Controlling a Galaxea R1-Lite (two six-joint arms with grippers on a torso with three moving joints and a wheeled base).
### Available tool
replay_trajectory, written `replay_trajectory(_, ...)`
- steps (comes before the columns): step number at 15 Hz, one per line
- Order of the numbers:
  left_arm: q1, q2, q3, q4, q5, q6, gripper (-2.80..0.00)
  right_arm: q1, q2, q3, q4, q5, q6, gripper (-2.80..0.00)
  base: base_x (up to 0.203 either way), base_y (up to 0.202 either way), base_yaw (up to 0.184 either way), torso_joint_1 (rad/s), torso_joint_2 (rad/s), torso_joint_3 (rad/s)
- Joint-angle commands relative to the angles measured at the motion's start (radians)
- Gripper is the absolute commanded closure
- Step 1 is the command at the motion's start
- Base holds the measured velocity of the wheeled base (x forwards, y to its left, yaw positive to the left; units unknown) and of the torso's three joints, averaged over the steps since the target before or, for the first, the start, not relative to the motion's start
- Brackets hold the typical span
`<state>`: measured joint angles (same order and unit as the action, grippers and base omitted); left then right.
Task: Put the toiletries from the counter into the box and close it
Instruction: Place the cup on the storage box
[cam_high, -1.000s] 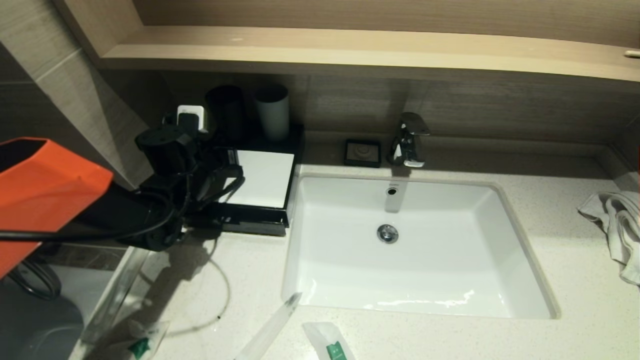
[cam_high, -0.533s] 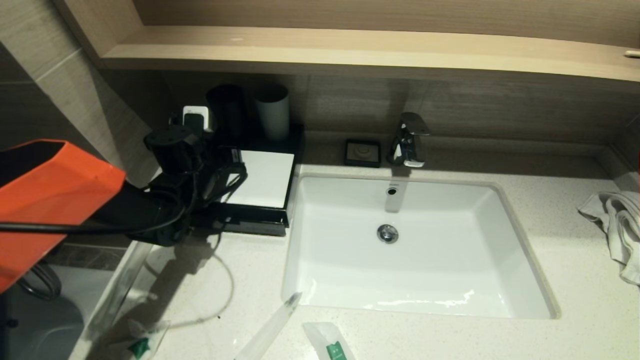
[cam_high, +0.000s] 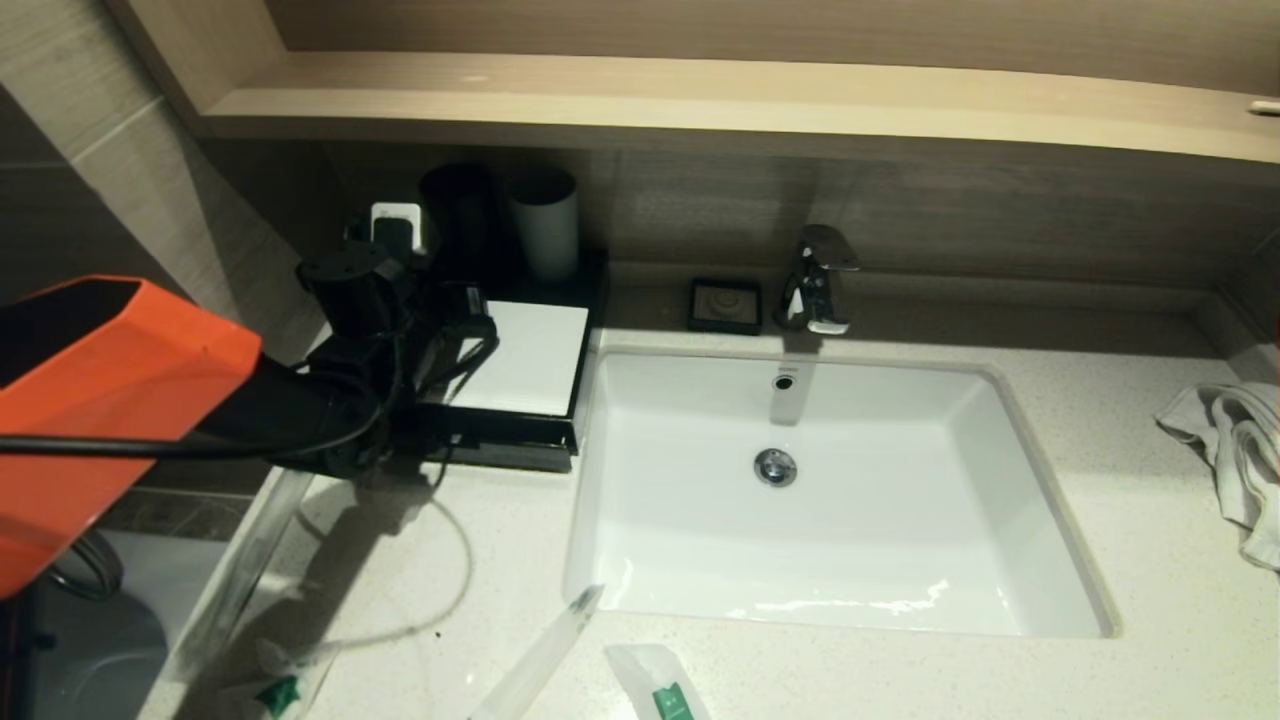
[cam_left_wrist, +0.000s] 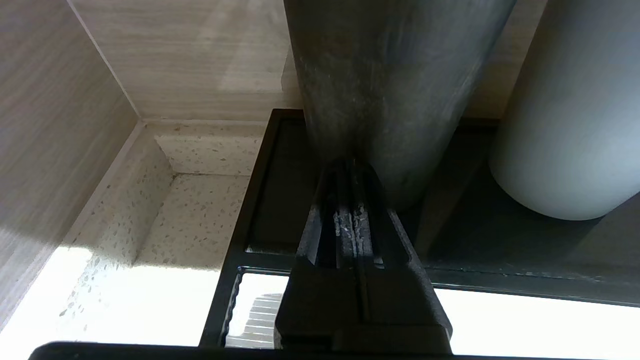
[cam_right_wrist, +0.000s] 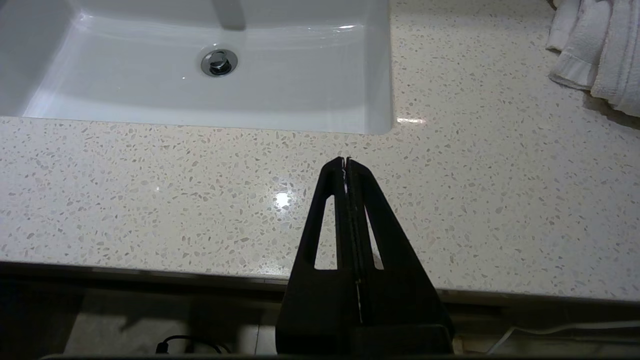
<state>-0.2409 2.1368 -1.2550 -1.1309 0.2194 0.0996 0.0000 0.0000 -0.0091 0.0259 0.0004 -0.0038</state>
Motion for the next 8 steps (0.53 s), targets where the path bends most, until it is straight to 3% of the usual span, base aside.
replay_trajectory(1, 0.0, 0.006, -0.003, -0.007, 0.002, 0.002, 0.0, -0.002, 0.0, 0.0, 0.0, 0.001, -0.001, 0.0, 0.0, 0.0, 0.0, 0.0, 0.0, 0.0)
replay_trajectory(8, 0.0, 0.023, -0.03, 0.002, 0.002, 0.0, 0.0, 0.0, 0.0, 0.0, 0.0, 0.001, -0.001, 0.0, 0.0, 0.0, 0.0, 0.0, 0.0, 0.0)
